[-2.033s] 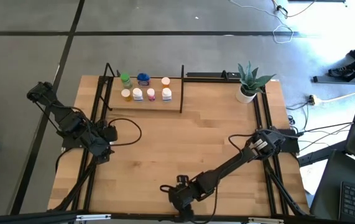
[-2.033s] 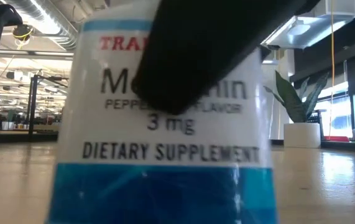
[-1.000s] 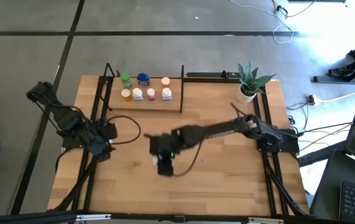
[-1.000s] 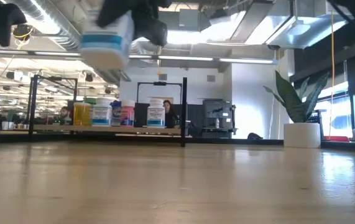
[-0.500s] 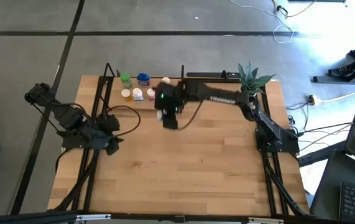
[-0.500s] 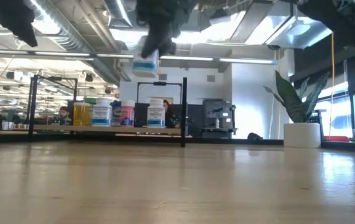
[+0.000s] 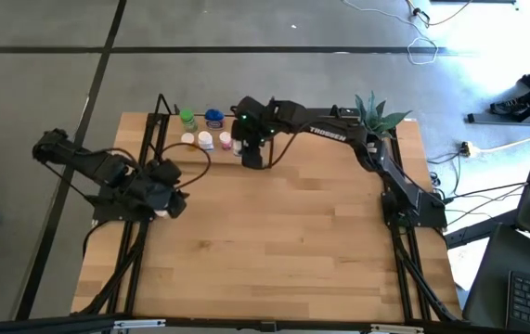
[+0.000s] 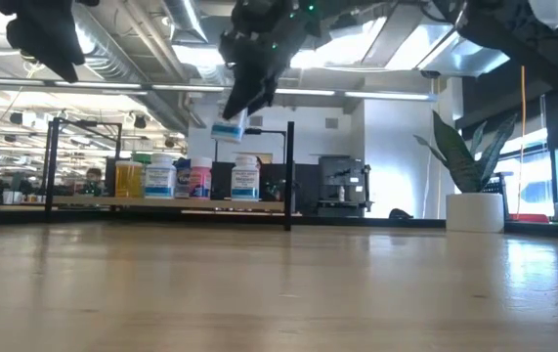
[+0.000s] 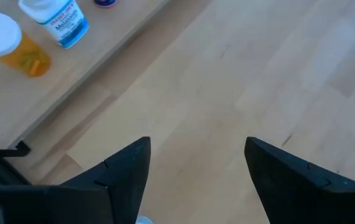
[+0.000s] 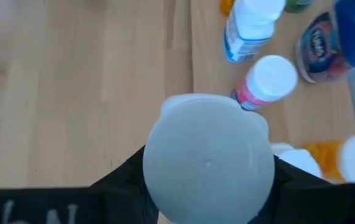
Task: Pick and place medicine bottles onto shelf by color
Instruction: Put the white pill bottle on the shelf
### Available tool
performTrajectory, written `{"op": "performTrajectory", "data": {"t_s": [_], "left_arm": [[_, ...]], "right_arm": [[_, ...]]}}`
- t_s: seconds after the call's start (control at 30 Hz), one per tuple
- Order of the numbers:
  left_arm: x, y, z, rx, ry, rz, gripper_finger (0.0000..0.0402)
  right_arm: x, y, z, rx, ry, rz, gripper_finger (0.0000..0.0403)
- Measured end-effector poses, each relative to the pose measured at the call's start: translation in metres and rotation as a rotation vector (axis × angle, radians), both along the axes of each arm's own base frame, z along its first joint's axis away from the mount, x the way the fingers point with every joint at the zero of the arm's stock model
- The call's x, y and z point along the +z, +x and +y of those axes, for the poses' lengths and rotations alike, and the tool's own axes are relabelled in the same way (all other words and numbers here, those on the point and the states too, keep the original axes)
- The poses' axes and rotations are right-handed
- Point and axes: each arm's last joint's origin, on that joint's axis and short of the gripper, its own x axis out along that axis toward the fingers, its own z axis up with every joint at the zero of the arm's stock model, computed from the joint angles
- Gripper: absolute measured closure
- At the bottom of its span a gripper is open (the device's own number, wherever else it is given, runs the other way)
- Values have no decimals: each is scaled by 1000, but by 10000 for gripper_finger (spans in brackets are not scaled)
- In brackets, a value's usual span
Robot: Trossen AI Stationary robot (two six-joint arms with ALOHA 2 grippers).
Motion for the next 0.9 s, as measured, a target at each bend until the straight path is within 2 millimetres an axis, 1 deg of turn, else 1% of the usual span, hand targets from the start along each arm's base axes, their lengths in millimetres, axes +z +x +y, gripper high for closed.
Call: {"op": "performTrajectory", "data": {"t_s": [0.33,0.57,0.77,0.9], "left_arm": [[0,1,4,4,18,10,147],[0,1,4,2,17,11,147],[0,1,4,2,17,11,147],[0,1,4,1,17,12,147]], "right_arm": [[-39,19,-6,-7,4,27,246],[-61,29,-9,-6,4,36,244],[-76,36,-11,-24,-28,41,244],[-78,37,-12,-25,-38,41,243]]}}
